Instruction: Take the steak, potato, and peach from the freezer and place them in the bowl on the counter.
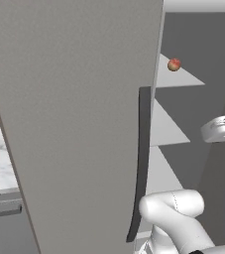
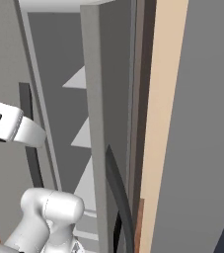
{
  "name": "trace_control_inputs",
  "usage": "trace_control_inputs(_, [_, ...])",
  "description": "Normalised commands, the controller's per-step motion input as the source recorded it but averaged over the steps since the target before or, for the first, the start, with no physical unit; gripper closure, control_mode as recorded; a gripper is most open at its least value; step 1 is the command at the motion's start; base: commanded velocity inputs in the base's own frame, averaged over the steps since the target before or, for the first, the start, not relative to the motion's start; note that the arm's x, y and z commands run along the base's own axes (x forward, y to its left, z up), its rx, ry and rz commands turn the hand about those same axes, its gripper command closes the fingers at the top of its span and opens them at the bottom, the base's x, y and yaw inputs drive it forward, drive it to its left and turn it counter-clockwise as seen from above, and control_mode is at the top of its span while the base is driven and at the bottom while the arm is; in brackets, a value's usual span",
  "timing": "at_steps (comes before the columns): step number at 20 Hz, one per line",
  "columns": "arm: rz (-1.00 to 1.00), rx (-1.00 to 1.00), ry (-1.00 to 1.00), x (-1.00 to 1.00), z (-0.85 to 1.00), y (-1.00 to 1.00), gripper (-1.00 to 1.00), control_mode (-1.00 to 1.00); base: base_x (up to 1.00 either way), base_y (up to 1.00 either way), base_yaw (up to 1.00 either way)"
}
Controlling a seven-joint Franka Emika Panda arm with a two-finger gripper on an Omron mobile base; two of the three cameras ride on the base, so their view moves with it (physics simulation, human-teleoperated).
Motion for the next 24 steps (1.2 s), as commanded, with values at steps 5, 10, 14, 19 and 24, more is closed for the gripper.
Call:
trace_control_inputs(5, [0.00, 0.00, 0.00, 0.00, 0.00, 0.00, -1.00, -1.00, 0.00, 0.00, 0.00])
trace_control_inputs(10, [0.00, 0.00, 0.00, 0.10, 0.00, -0.13, -1.00, -1.00, 0.00, 0.00, 0.00])
trace_control_inputs(14, [-0.01, 0.00, 0.00, 0.32, 0.00, -0.26, -1.00, -1.00, 0.00, 0.00, 0.00])
trace_control_inputs(19, [-0.06, 0.00, -0.04, 0.33, 0.00, -0.16, -1.00, -1.00, 0.00, 0.00, 0.00])
trace_control_inputs(24, [-0.07, 0.00, -0.05, 0.33, 0.00, -0.20, -1.00, -1.00, 0.00, 0.00, 0.00])
